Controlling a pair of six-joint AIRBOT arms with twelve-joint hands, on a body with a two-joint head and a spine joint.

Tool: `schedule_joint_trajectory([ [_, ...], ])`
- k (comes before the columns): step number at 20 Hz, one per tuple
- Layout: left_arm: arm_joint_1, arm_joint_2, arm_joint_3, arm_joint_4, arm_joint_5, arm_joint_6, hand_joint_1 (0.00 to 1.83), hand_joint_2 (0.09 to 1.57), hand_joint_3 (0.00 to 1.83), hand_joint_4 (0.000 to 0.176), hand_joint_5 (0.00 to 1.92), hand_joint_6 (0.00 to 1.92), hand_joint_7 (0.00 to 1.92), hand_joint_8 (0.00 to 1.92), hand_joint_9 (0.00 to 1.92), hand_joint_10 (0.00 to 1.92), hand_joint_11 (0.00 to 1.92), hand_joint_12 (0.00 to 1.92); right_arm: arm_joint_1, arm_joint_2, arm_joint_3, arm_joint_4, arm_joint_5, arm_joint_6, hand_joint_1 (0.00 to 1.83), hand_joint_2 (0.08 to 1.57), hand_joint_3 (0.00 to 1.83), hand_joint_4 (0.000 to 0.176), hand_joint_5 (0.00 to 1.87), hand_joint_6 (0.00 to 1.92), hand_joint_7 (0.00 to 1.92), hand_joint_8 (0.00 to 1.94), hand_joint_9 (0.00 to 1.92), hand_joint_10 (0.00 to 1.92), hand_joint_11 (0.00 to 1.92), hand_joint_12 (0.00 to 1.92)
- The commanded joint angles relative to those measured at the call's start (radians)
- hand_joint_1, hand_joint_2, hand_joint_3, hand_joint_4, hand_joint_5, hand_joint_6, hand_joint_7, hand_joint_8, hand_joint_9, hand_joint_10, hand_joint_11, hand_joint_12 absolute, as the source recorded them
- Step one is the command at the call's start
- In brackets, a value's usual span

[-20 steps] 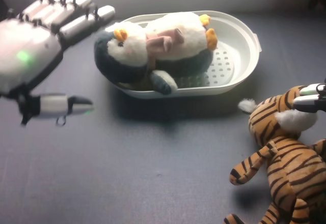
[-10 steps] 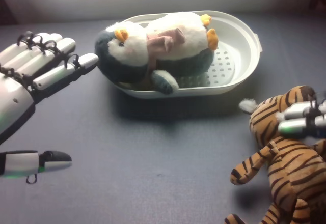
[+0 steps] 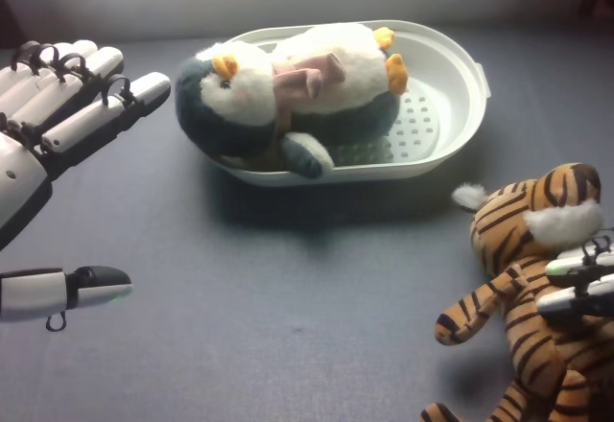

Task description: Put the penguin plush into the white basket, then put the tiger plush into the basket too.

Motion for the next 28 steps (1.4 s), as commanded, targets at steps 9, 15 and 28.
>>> schedule_joint_trajectory([
  [9,0.003,-0.006,0.003,0.006,-0.134,-0.024,0.88,0.87,0.00,0.129,0.13,0.01,0.08,0.01,0.06,0.00,0.00,0.25,0.160,-0.142,0.090,-0.047,-0.203,-0.090,1.19,1.26,0.02,0.000,0.79,1.25,0.57,1.49,0.59,1.38,0.64,1.34],
  [15,0.014,-0.006,0.002,0.002,-0.144,-0.033,0.87,0.88,0.00,0.110,0.18,0.00,0.12,0.00,0.06,0.00,0.00,0.17,0.191,-0.126,0.095,-0.020,-0.132,-0.090,1.28,1.26,0.00,0.000,0.72,1.45,0.62,1.45,0.70,1.55,0.71,1.48],
  [28,0.022,-0.020,0.010,-0.002,-0.148,-0.044,0.88,0.87,0.00,0.113,0.21,0.00,0.13,0.00,0.07,0.00,0.00,0.22,0.408,-0.087,0.133,0.113,0.175,-0.162,1.30,1.23,0.00,0.000,0.82,1.25,0.65,1.43,0.72,1.40,0.66,1.43],
])
